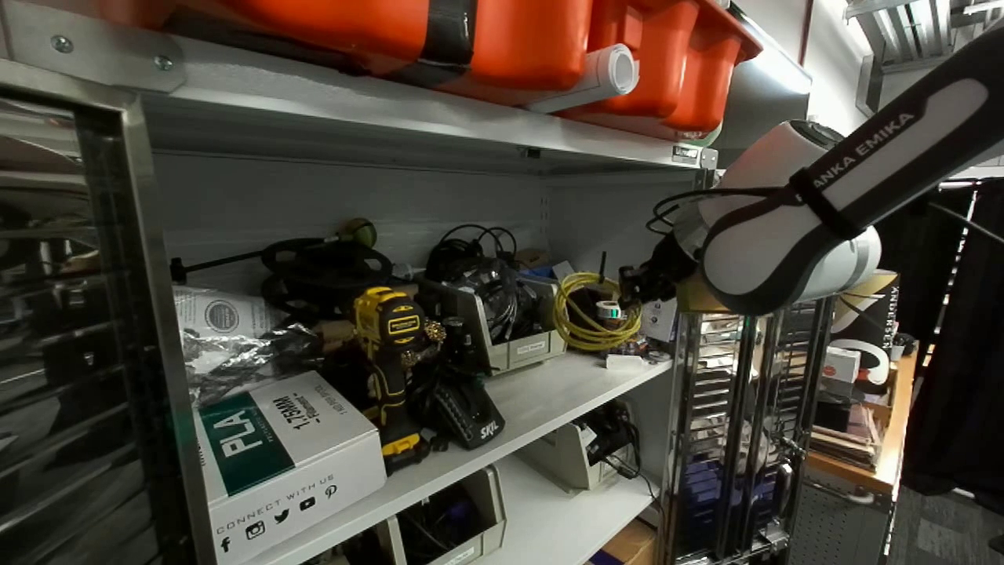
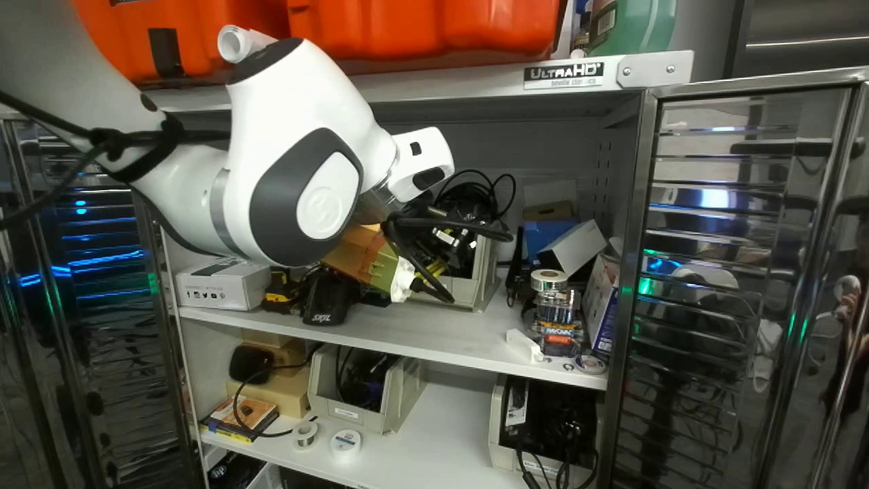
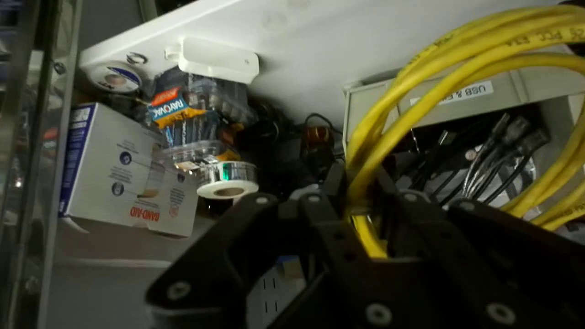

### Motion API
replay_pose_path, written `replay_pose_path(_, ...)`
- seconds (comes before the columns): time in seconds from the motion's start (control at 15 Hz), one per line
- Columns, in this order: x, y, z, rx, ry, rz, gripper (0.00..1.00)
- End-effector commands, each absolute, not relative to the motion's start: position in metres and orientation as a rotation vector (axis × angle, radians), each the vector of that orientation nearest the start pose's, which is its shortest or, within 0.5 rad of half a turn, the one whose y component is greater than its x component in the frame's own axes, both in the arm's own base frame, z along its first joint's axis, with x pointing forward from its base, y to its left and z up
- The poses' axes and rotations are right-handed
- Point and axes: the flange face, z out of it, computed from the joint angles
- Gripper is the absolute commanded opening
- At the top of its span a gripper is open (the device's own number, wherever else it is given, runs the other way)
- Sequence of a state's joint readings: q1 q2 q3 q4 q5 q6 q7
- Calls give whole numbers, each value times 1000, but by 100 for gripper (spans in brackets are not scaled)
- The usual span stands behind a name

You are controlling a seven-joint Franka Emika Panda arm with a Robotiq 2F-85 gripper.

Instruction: Pick up the yellow cable and put it in the tool box

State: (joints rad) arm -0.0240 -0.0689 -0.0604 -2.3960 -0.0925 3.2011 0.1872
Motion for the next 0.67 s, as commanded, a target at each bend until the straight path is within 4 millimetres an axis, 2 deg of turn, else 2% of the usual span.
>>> replay_pose_path(0.0, 573, -33, 451, -2743, 264, -1438, 10)
replay_pose_path(0.27, 615, -16, 450, -2676, 271, -1484, 10)
replay_pose_path(0.6, 663, -8, 461, -2641, 245, -1519, 10)
